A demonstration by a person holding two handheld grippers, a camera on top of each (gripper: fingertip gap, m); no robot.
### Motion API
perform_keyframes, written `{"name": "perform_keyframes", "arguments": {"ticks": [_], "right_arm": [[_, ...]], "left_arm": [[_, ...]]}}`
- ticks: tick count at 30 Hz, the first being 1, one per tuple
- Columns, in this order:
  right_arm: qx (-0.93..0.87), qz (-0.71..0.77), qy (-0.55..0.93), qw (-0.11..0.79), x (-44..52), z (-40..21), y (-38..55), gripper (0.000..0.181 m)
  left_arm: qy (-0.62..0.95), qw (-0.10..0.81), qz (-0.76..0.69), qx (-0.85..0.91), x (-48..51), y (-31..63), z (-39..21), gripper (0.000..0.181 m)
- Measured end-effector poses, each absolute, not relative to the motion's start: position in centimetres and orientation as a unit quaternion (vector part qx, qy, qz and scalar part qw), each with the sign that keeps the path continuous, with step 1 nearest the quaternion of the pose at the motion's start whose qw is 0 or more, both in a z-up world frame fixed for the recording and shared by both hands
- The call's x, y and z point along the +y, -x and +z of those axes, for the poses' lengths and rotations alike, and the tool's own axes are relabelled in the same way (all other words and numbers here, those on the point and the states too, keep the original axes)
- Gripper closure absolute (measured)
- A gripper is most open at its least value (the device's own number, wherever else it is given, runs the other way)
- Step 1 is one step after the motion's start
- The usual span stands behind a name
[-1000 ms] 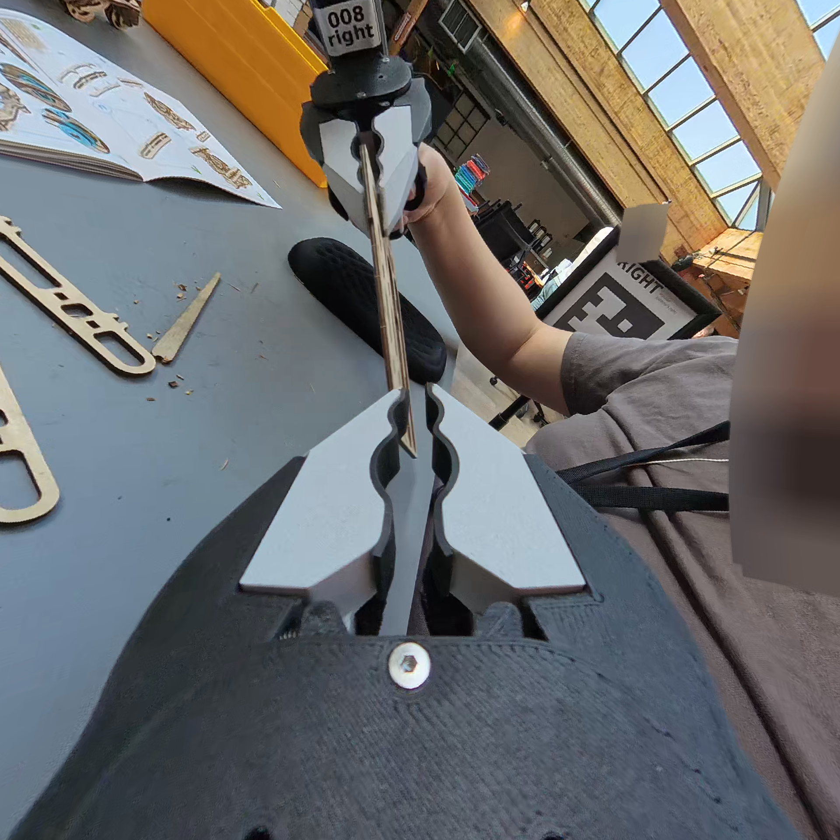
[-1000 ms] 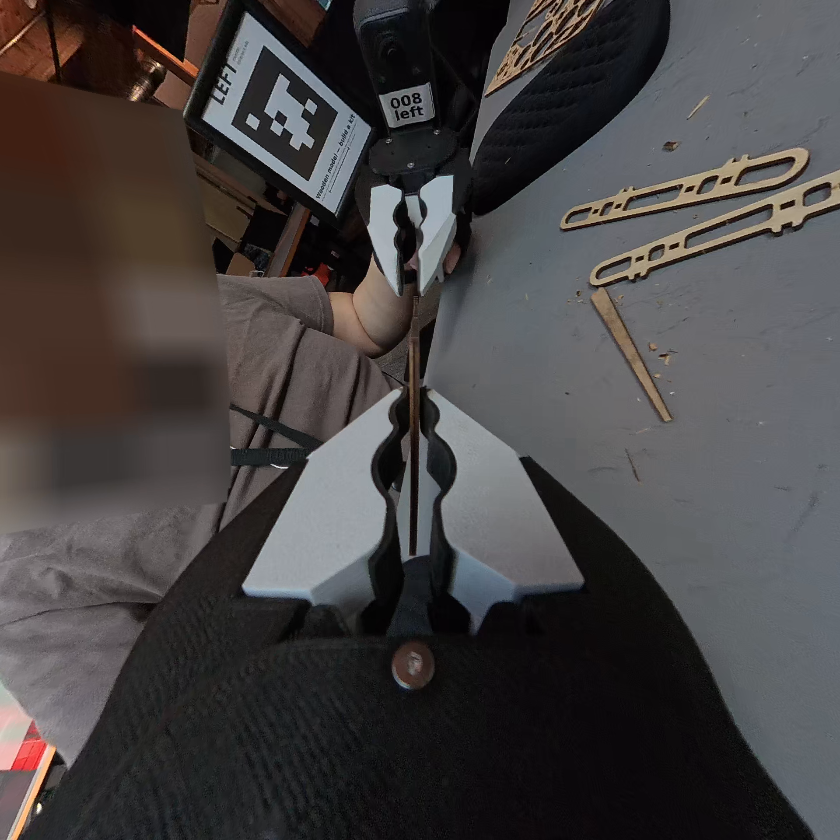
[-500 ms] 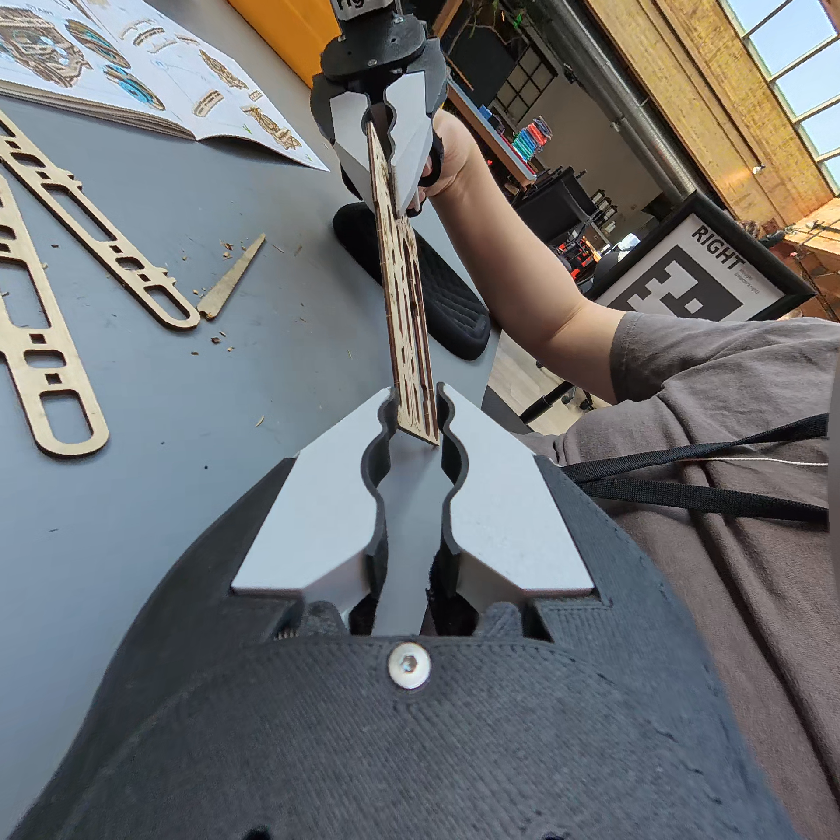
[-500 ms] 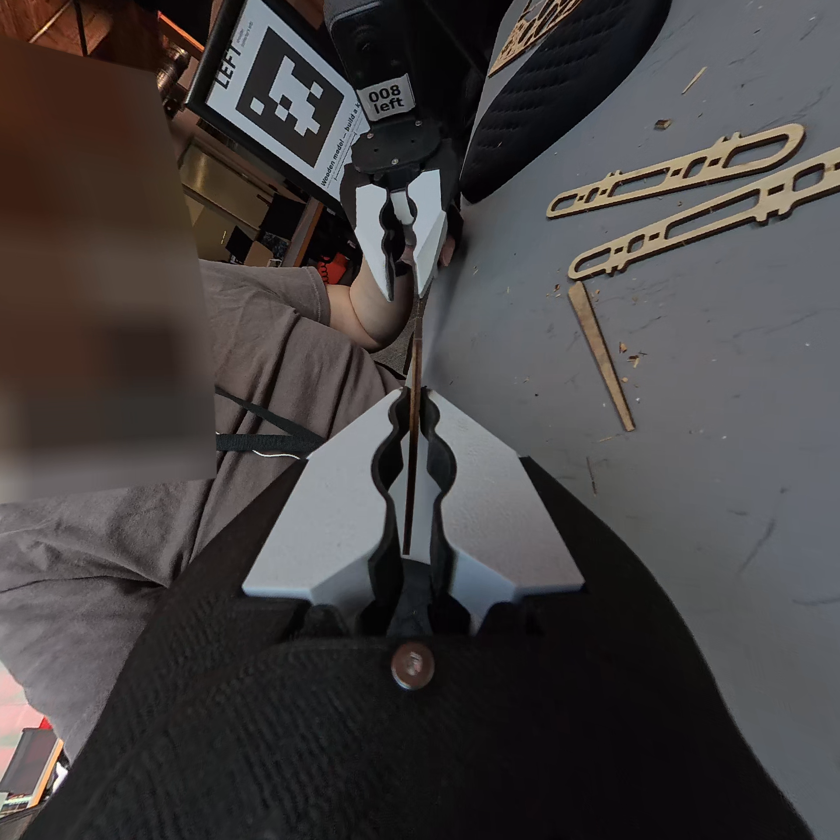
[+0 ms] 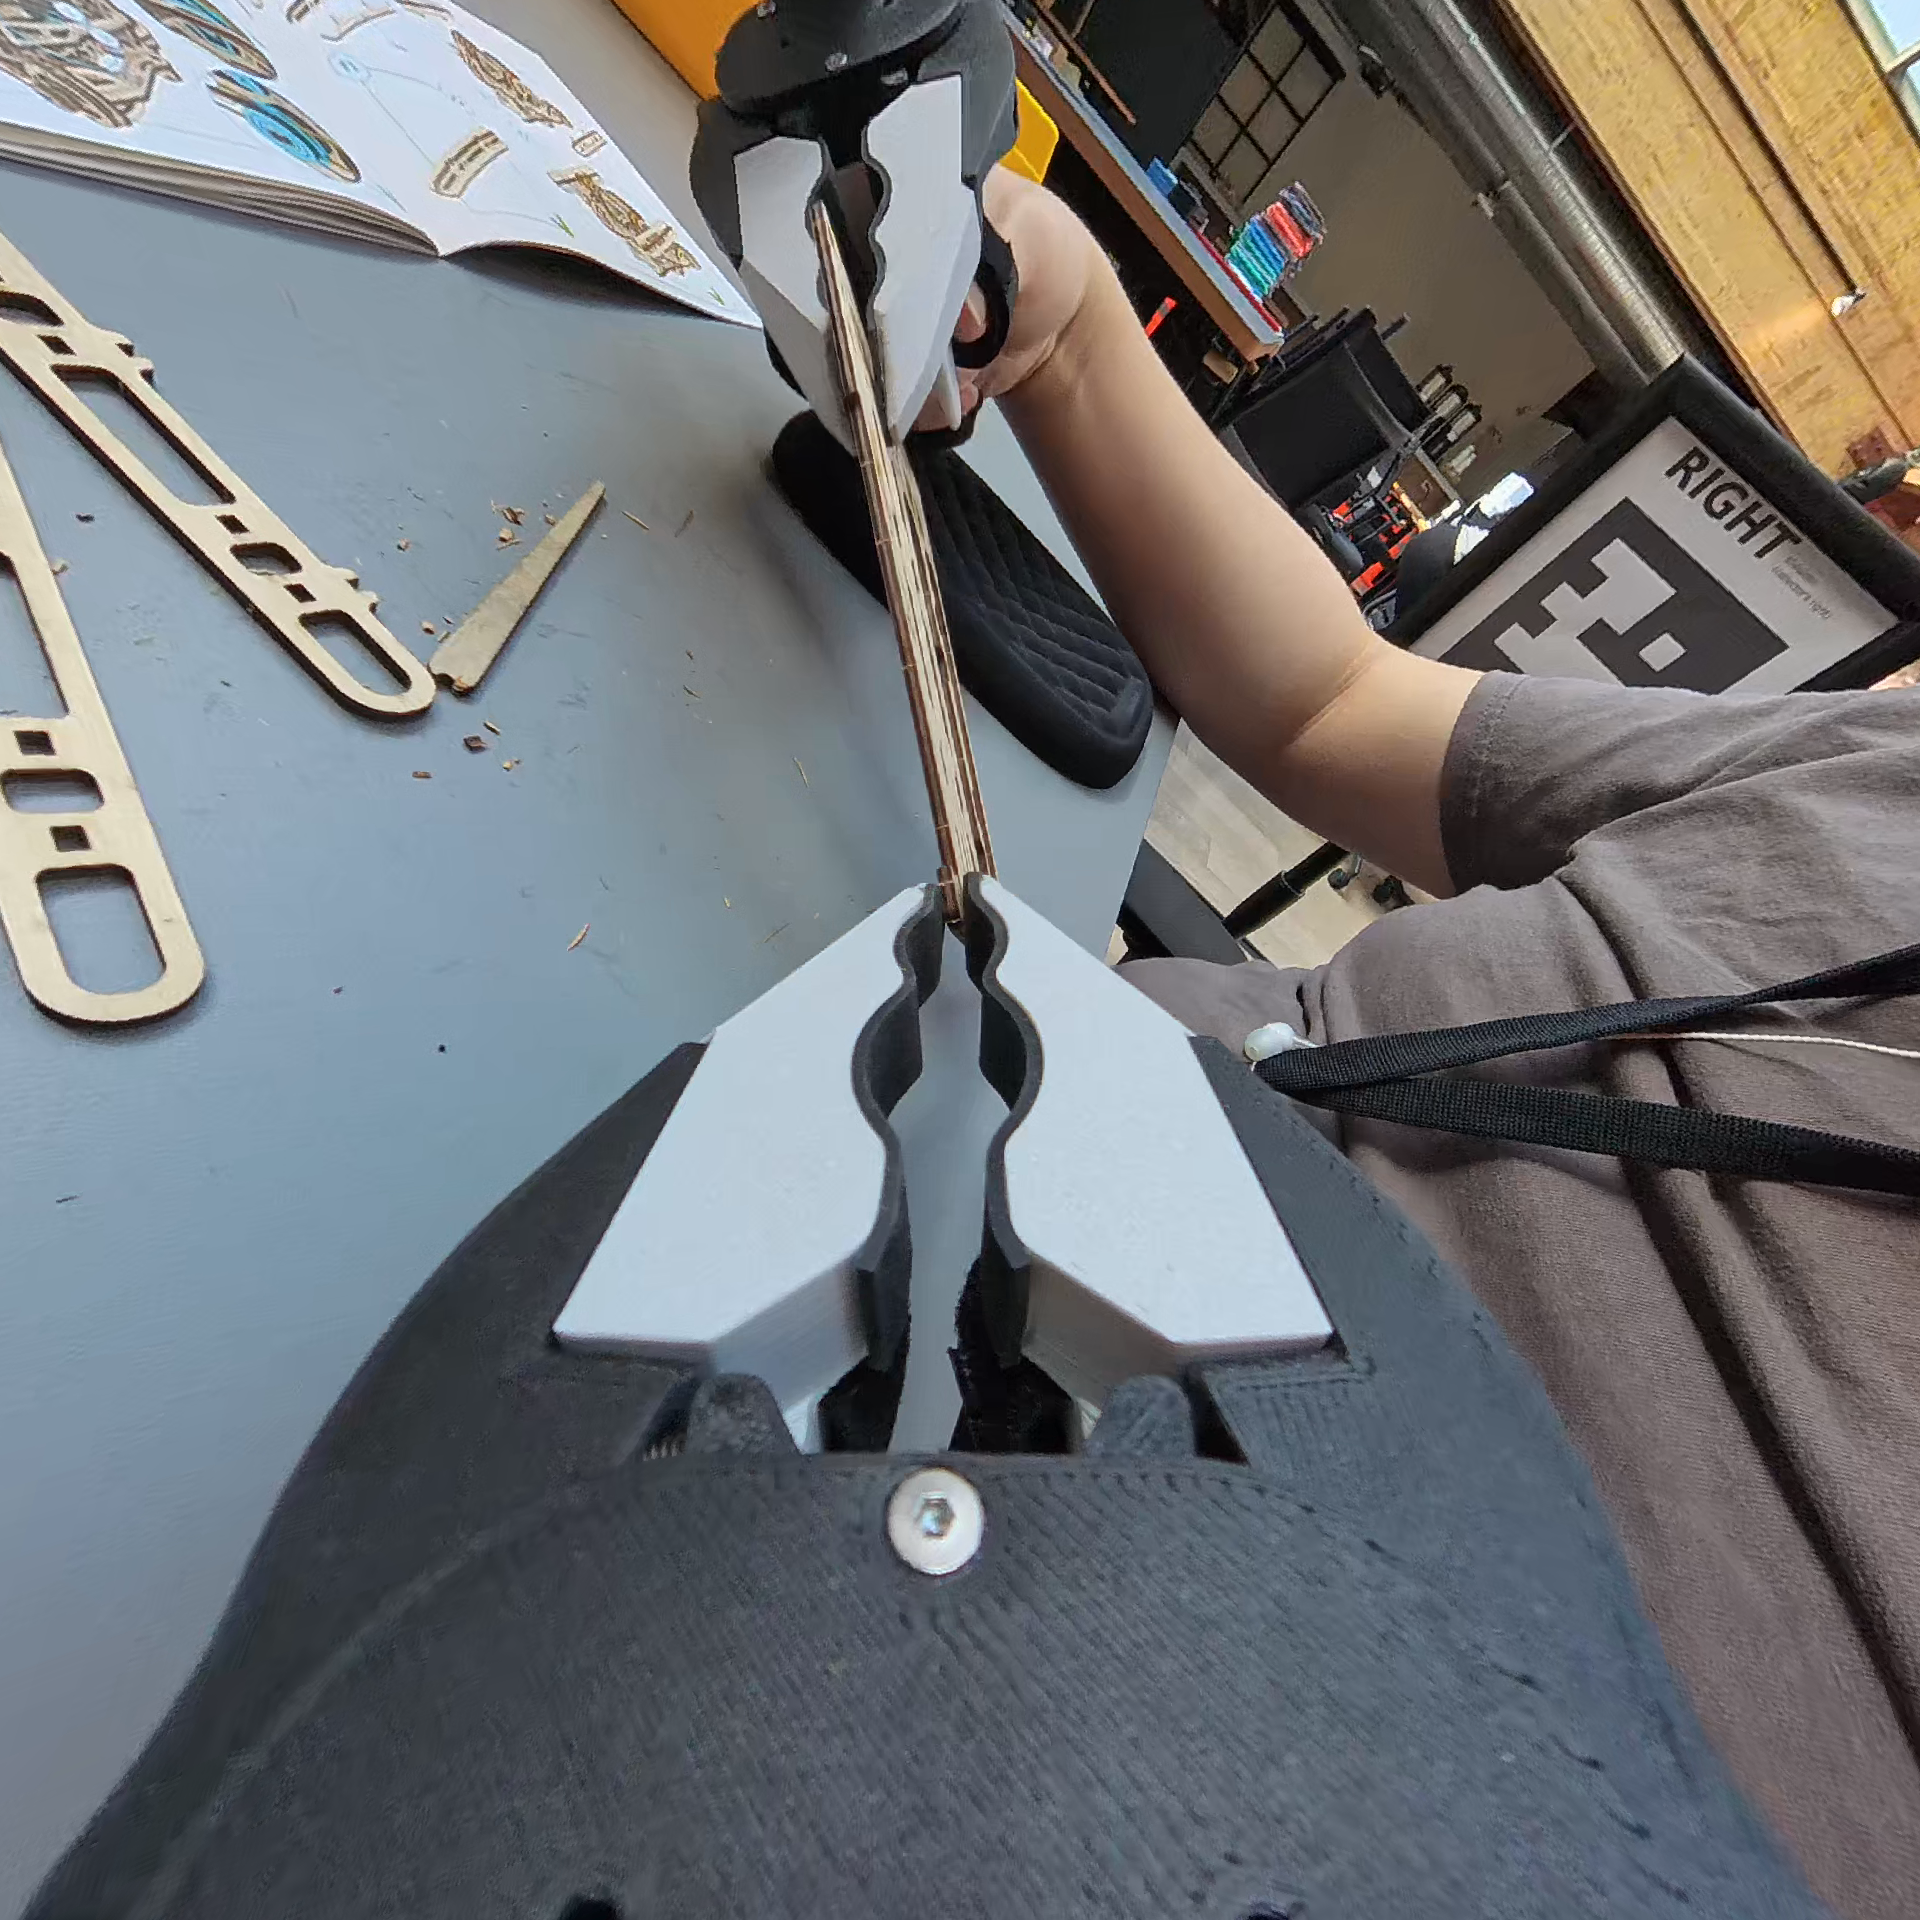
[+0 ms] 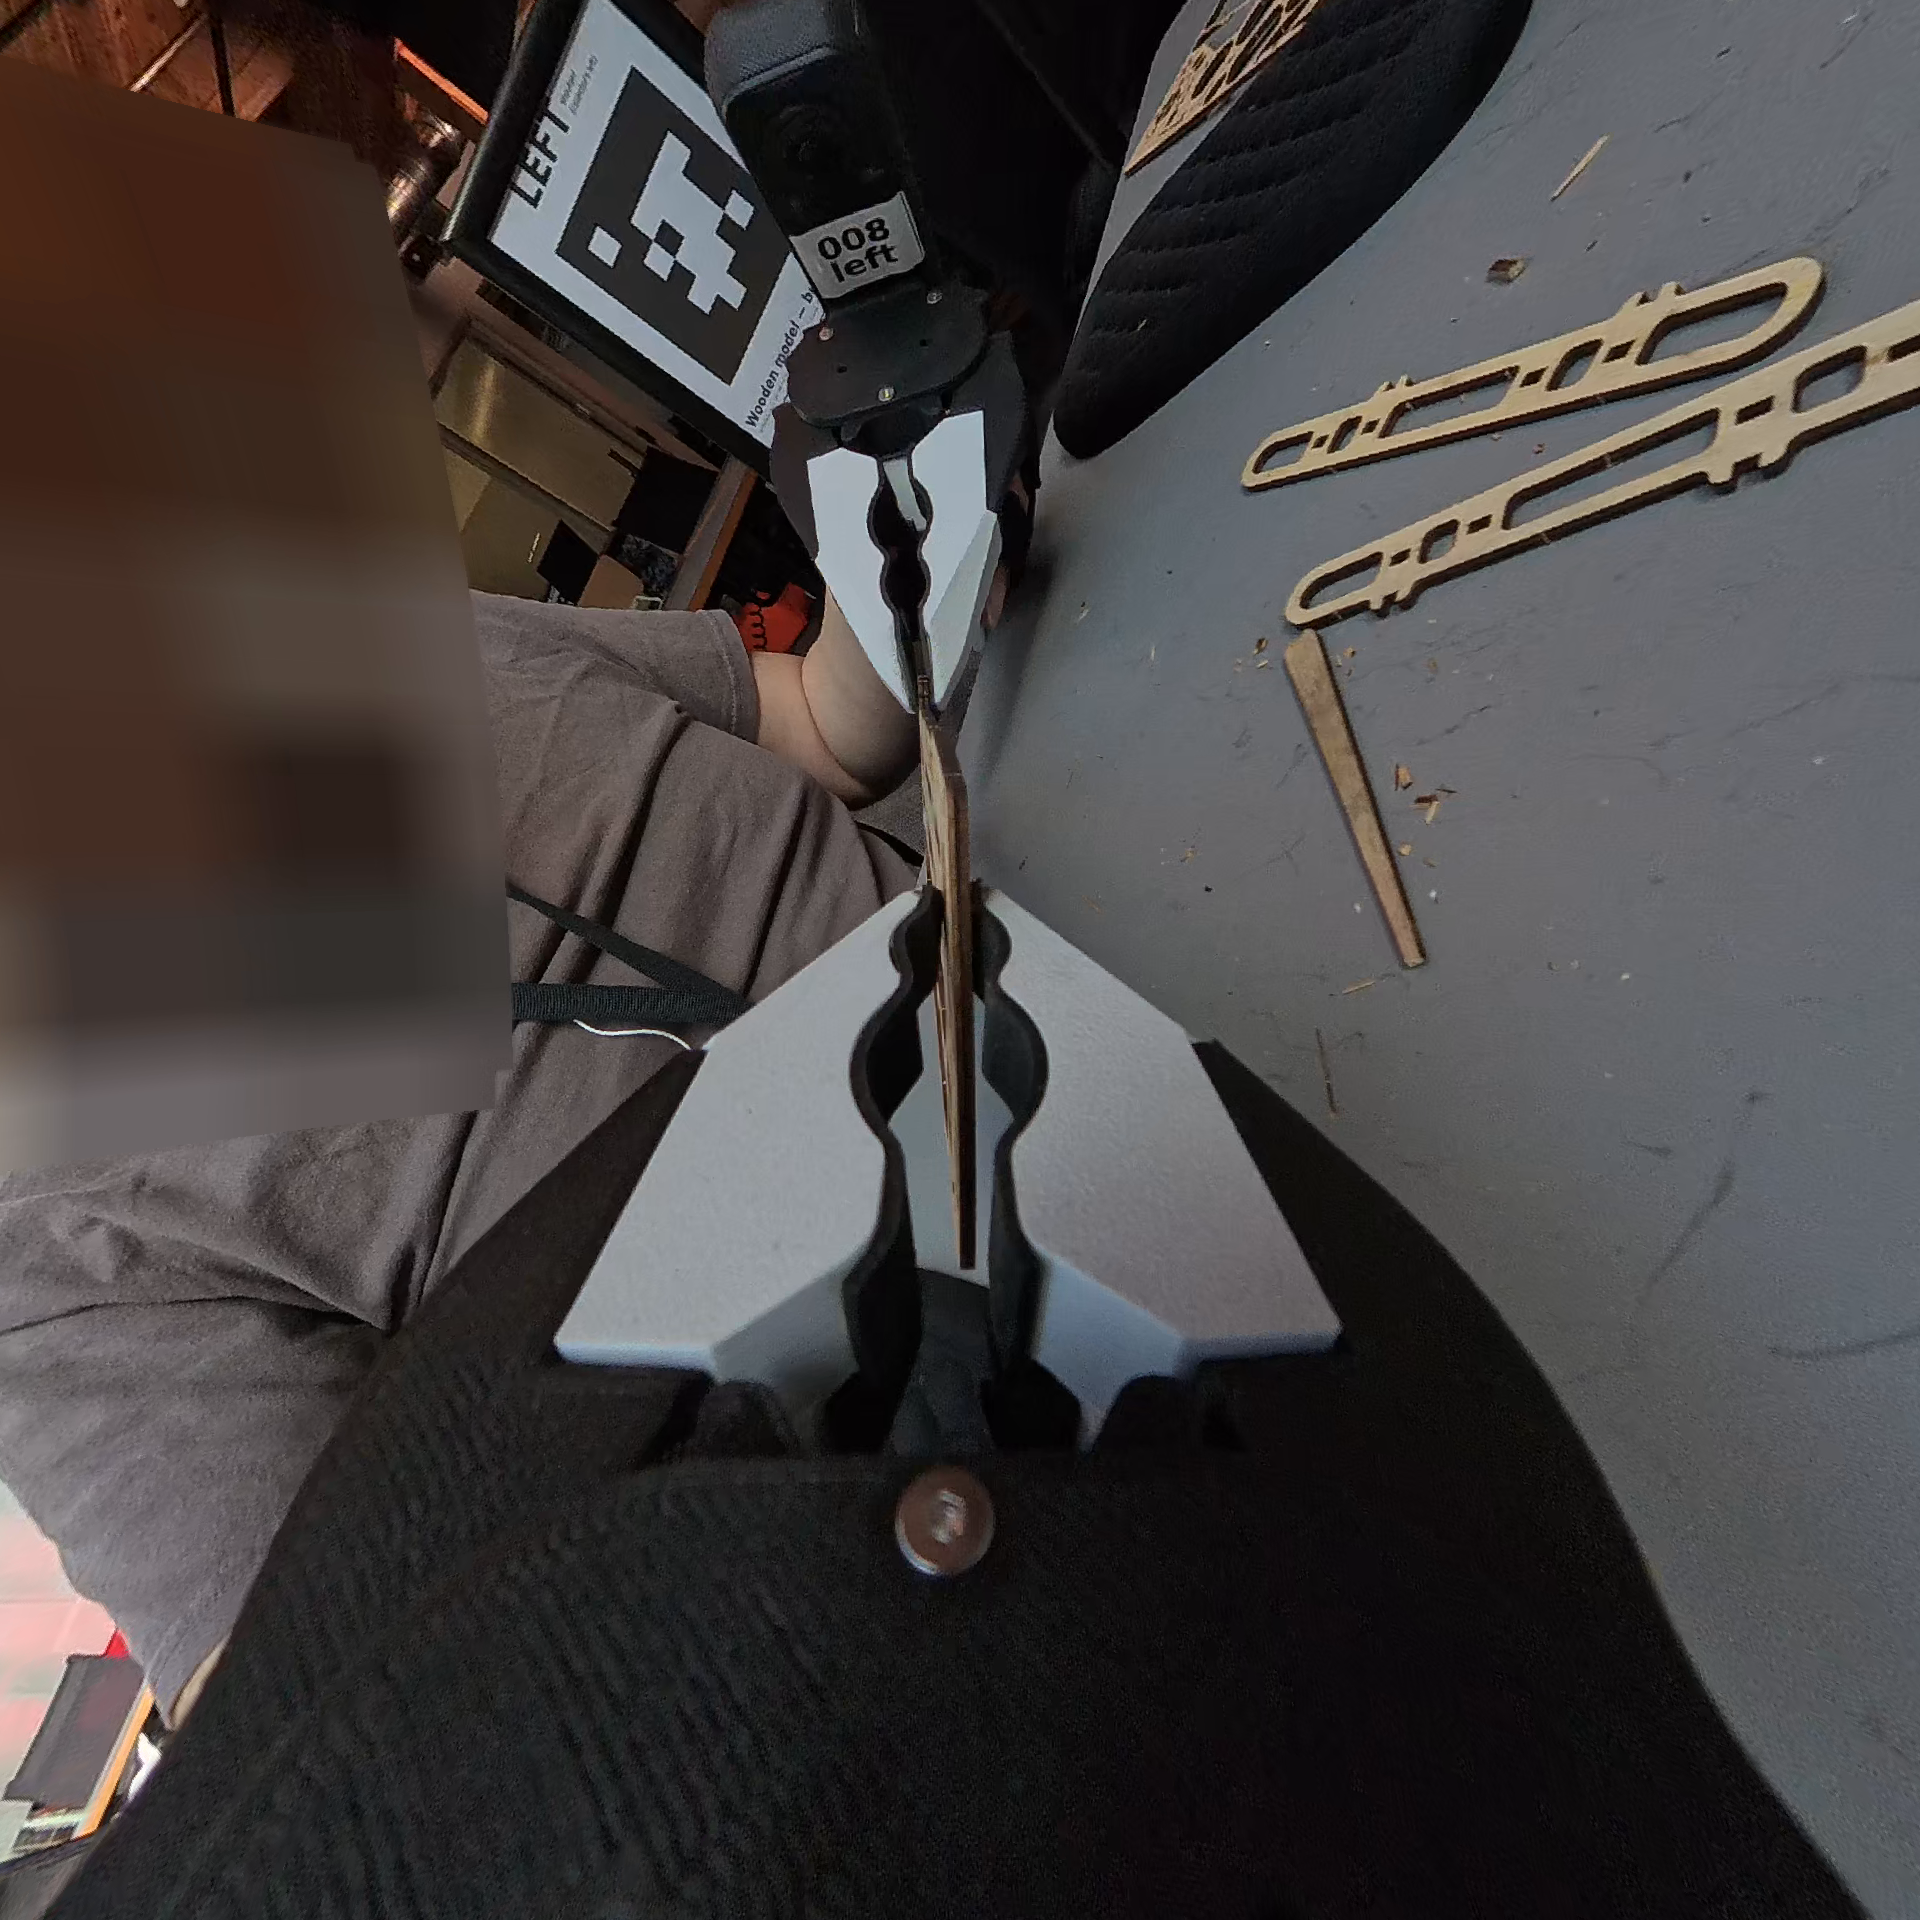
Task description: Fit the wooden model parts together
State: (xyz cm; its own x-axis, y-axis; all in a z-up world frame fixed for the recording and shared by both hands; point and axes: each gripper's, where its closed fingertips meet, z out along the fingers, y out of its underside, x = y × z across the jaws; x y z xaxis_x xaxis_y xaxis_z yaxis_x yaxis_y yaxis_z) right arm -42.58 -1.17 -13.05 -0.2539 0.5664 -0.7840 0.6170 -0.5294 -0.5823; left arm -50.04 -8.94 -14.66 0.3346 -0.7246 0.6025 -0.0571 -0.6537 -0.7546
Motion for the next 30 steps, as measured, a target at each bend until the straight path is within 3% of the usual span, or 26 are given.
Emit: {"name": "perform_keyframes", "arguments": {"ticks": [1, 3, 5, 9, 11, 14, 16, 20, 30], "right_arm": [[0.475, -0.624, -0.62, 0.016, -0.8, -13.2, 42.7, 0.179], [0.451, -0.6, -0.66, -0.022, 0.6, -13.6, 42.9, 0.153], [0.419, -0.549, -0.715, -0.104, 2.9, -14.0, 42.3, 0.141], [0.339, -0.422, -0.76, -0.36, 6.0, -10.5, 39.2, 0.129], [0.309, -0.464, -0.72, -0.414, 2.4, -7.7, 40.0, 0.133], [0.301, -0.589, -0.7, -0.269, -6.3, -8.6, 44.2, 0.137], [0.285, -0.595, -0.721, -0.211, -8.5, -10.9, 45.7, 0.139], [0.273, -0.567, -0.753, -0.19, -9.0, -14.3, 47.1, 0.139], [0.249, -0.581, -0.753, -0.184, -9.6, -15.2, 49.1, 0.14]], "left_arm": [[0.749, 0.327, -0.518, 0.251, -8.8, 50.1, -14.6, 0.18], [0.75, 0.33, -0.52, 0.24, -8.8, 50.3, -14.7, 0.18], [0.753, 0.341, -0.516, 0.225, -8.8, 50.5, -14.7, 0.18], [0.752, 0.365, -0.51, 0.205, -9.2, 50.6, -14.5, 0.18], [0.753, 0.375, -0.504, 0.193, -9.3, 50.7, -14.5, 0.181], [0.761, 0.396, -0.482, 0.179, -9.4, 50.9, -14.7, 0.18], [0.76, 0.41, -0.475, 0.17, -9.5, 51.0, -14.7, 0.18], [0.752, 0.431, -0.476, 0.151, -9.9, 51.1, -14.6, 0.18], [0.745, 0.482, -0.438, 0.145, -9.9, 51.1, -14.4, 0.179]]}}
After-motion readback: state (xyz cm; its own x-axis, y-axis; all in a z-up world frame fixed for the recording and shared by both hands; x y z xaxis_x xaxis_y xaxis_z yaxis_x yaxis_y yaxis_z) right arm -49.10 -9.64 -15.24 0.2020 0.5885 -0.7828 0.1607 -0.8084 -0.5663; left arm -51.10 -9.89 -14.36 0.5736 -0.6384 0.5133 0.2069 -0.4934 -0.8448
